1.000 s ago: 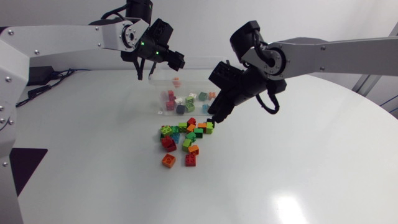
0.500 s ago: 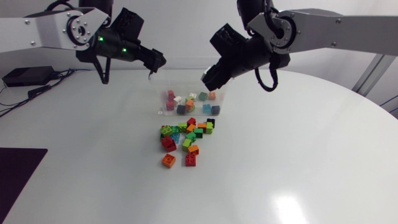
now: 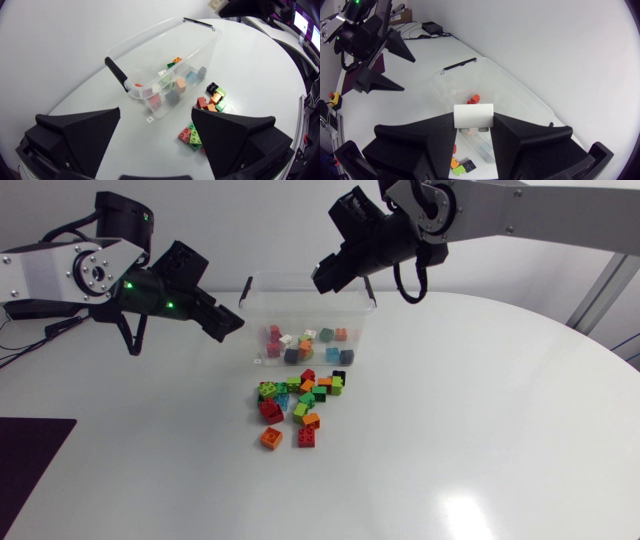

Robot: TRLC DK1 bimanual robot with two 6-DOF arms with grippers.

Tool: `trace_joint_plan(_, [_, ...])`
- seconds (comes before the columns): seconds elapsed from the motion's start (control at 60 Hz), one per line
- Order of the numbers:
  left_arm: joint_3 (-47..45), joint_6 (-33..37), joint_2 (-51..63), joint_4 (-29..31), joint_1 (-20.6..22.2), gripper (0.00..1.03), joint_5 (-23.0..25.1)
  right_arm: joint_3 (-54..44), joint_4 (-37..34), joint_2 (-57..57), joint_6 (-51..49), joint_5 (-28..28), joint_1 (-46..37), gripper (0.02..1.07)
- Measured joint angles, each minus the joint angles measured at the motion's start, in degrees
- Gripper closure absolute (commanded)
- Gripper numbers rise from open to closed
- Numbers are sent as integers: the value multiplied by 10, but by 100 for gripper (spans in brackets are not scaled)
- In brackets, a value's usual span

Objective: Place the duplo bricks in the container

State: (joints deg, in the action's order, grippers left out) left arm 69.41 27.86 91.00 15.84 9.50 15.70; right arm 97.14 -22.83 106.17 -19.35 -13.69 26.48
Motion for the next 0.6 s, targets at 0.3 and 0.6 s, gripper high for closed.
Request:
trace_joint_plan(0.3, [-40, 52, 0, 10, -7, 4, 24, 90, 3, 73, 25, 0, -12, 70])
trace_joint_plan(0.6, [-68, 99, 8, 12, -8, 4, 38, 160, 6, 148, 44, 10, -24, 70])
